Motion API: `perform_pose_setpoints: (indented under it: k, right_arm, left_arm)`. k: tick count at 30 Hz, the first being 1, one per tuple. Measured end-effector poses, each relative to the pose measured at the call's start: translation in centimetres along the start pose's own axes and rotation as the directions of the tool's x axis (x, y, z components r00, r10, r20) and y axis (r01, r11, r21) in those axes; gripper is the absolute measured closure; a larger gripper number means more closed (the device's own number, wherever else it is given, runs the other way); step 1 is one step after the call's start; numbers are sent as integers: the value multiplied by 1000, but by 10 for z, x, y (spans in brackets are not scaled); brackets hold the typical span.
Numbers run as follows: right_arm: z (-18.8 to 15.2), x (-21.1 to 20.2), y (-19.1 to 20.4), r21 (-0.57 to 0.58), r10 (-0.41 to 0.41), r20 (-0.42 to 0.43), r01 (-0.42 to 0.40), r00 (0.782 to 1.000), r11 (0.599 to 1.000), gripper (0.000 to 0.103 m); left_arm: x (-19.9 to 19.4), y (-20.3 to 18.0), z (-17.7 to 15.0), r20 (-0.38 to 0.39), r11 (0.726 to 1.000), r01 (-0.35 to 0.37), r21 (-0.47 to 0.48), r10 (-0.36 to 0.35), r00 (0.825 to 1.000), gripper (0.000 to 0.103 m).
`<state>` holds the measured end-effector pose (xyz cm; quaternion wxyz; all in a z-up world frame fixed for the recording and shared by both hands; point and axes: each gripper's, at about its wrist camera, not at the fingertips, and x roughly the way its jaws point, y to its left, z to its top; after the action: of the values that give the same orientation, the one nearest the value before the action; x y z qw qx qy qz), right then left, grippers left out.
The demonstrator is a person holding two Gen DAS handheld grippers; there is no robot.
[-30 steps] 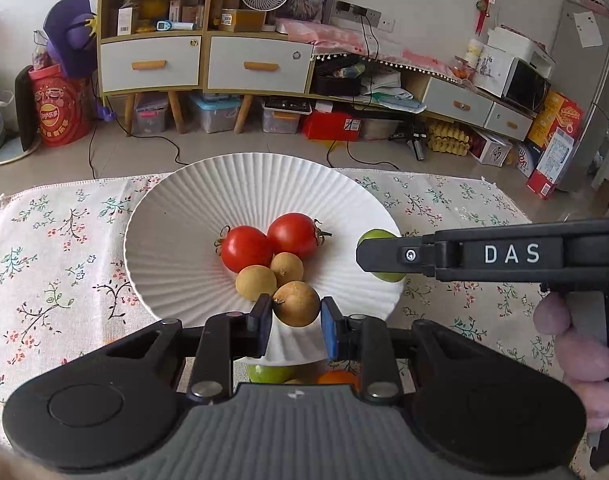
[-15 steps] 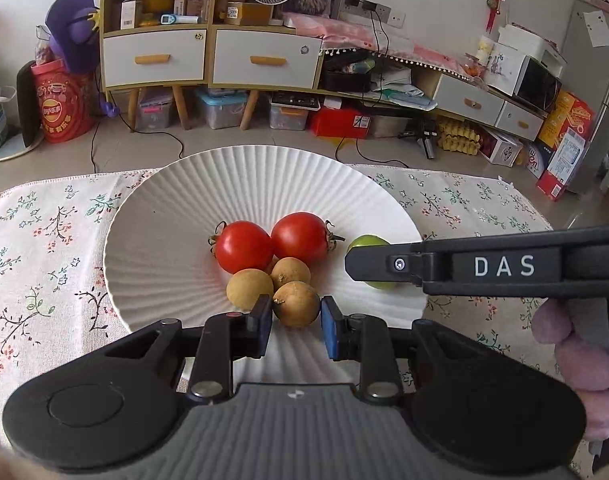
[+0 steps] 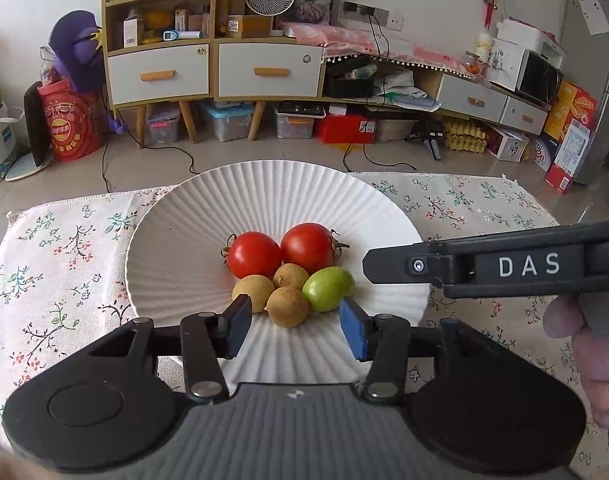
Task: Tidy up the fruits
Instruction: 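Carry the lime and kiwi into the white bowl and open both grippers, then withdraw both grippers from the bowl toward the remaining fruits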
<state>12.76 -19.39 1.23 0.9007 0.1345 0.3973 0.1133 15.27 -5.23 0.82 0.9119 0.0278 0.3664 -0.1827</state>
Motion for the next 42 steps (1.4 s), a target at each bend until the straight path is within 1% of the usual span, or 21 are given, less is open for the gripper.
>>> perform_pose_setpoints:
  k: [1,4,6,10,13,18,20,22,25,29,33,37,40,42]
  right_arm:
    - [0,-2,1,-3,-1,2,1,1000,1000,61]
    - [-1,-9,5,-11,-1,12,1,1000,1000,52]
    - [-2,-14,8,-13,-1,20,1,1000,1000,44]
    - [-4,-24,13,-16,-15,33,16,999,1000,37]
    - [-6,-30,16,-9,-30,39,30,999,999,31]
    - [-10,-39,22,-21,-80,46,81,996,996,18]
    - [-13,-42,25,-25,-98,47,99,994,995,15]
    - [-17,-45,27,-30,-106,45,107,993,994,13]
    - [-22,-49,31,-30,-111,40,113,993,993,11]
    - [-31,-51,36,-42,-122,34,124,992,991,10]
    - [-44,-50,38,-61,-126,36,128,991,990,9]
    - [-62,-48,42,-97,-102,67,108,993,989,8]
    - [-70,-48,49,-132,-63,59,70,996,989,8]
    - [-74,-48,51,-153,-33,57,42,998,987,8]
  left_arm:
    - [-2,0,0,2,1000,0,2,0,1000,56]
    - [-8,-2,2,8,1000,2,25,-2,1000,49]
    - [-12,-2,1,13,999,0,34,0,1000,46]
    - [-22,-2,1,16,1000,7,27,-8,1000,39]
    - [-31,-2,-1,26,1000,8,25,-9,1000,26]
    - [-44,5,-8,21,1000,-1,-2,1,1000,18]
    - [-50,9,-13,16,1000,-13,-10,13,1000,15]
    - [-55,14,-18,14,999,-24,-21,25,1000,11]
    - [-62,21,-26,2,998,-55,-33,55,998,8]
    - [-68,32,-37,-31,993,-100,-57,98,995,7]
    - [-68,43,-50,-61,989,-117,-94,111,992,7]
    - [-67,49,-65,-63,988,-132,-75,128,990,7]
    - [-64,52,-77,-65,989,-129,-67,125,990,7]
    - [-61,53,-80,-69,990,-113,-80,107,992,7]
